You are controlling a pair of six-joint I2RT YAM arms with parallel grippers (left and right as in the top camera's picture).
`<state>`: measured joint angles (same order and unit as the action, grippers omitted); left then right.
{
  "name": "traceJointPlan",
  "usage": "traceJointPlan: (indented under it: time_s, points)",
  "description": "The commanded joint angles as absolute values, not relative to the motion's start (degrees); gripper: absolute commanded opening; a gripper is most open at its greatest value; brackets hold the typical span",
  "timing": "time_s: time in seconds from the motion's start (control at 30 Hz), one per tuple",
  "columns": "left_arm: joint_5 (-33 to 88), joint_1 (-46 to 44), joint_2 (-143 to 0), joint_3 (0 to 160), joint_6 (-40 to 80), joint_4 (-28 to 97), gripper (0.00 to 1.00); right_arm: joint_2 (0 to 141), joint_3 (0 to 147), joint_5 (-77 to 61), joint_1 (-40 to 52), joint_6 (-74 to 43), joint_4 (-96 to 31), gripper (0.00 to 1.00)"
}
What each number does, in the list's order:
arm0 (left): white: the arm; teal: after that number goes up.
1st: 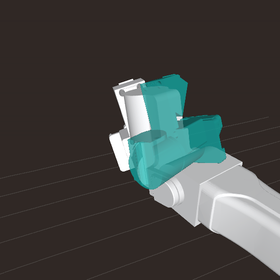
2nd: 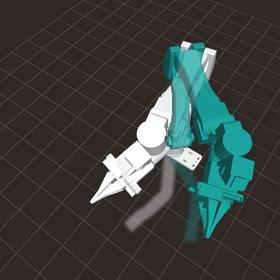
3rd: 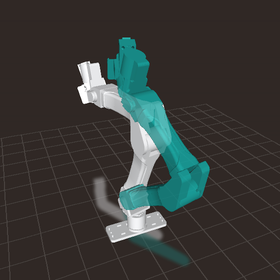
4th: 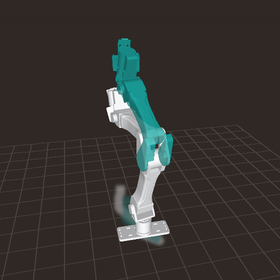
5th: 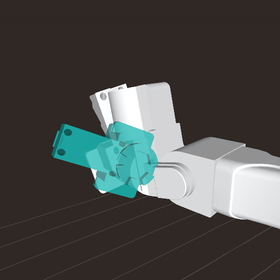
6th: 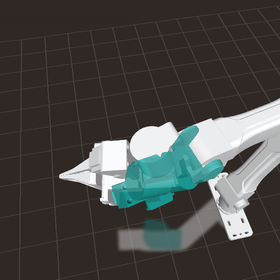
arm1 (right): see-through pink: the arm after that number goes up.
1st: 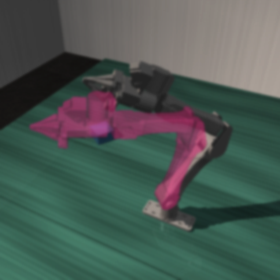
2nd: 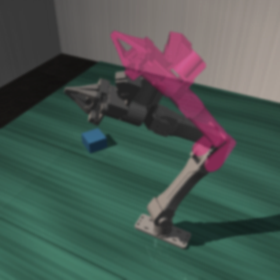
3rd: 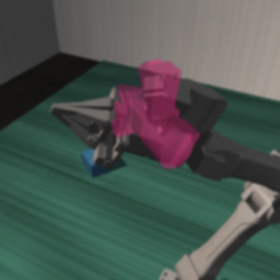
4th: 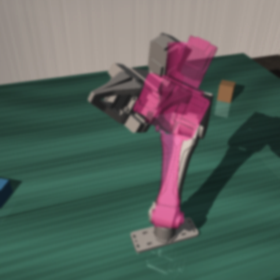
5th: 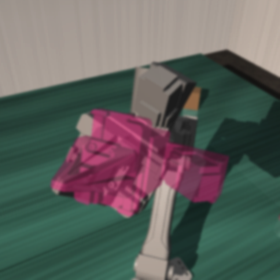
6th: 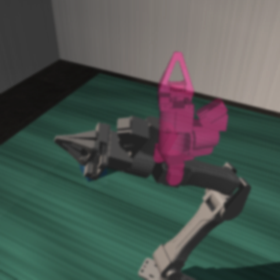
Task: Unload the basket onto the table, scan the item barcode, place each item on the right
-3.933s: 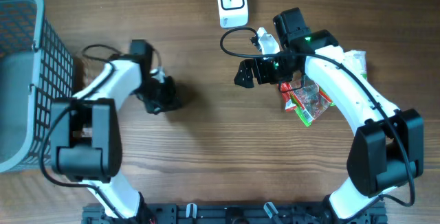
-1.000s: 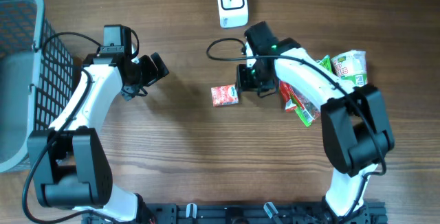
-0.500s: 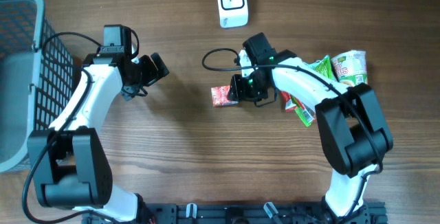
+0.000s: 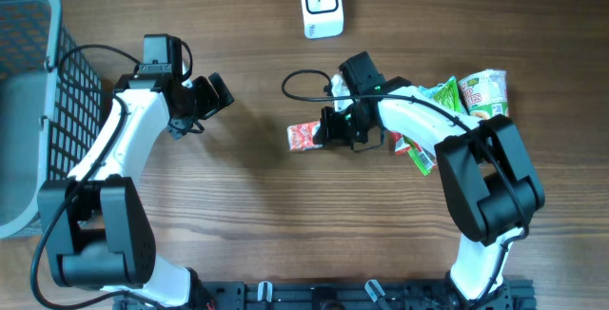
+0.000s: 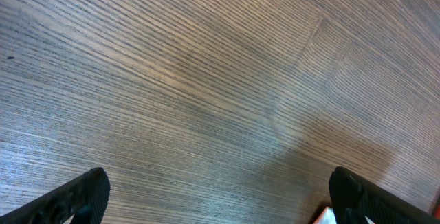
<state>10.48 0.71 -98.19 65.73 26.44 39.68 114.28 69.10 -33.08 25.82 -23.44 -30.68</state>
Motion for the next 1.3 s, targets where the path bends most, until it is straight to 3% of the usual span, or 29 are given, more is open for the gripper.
traceJointPlan:
  time_s: [0.0,0.07,0.23,0.53,0.77,1.07,1.1,1.13,1.17,1.27]
  points:
    - [9.93,0.75,-97.71,65.56,26.13,39.70,1.00,107.79,69.41,-38.89,26.17,-23.90,-30.94,0.04]
    - [9.93,0.75,-97.71,65.56,26.13,39.70,1.00,106.08,69.38,-38.92,26.17,-24.64,-31.79,0.04]
    - [9.93,0.75,-97.71,65.56,26.13,39.70,1.00,104.79,68.77,-42.44,26.06,-47.68,-40.66,0.04]
    - [9.93,0.75,-97.71,65.56,26.13,39.70,1.00,104.79,65.43,-46.59,27.90,-64.07,-44.64,0.04]
    - [9.93,0.75,-97.71,65.56,26.13,39.70,1.00,104.79,65.32,-29.95,28.34,-57.74,-44.45,0.04]
    - [13.96,0.75,-97.67,65.58,25.41,33.15,1.00,104.77,65.60,-41.91,28.32,-46.54,-38.28,0.04]
    - [19.79,0.75,-97.58,65.58,24.38,34.46,0.74,104.77,65.63,-42.61,28.32,-46.52,-37.06,0.04]
    - [27.07,0.75,-97.58,65.56,23.00,36.05,0.55,104.77,65.63,-42.96,28.34,-46.72,-36.21,0.04]
    - [33.47,0.60,-97.58,65.56,21.08,37.80,0.49,104.77,65.63,-44.64,28.32,-46.76,-34.92,0.04]
    - [40.45,-0.14,-97.47,65.56,19.46,42.61,0.60,104.77,65.63,-48.99,28.27,-52.64,-30.81,0.04]
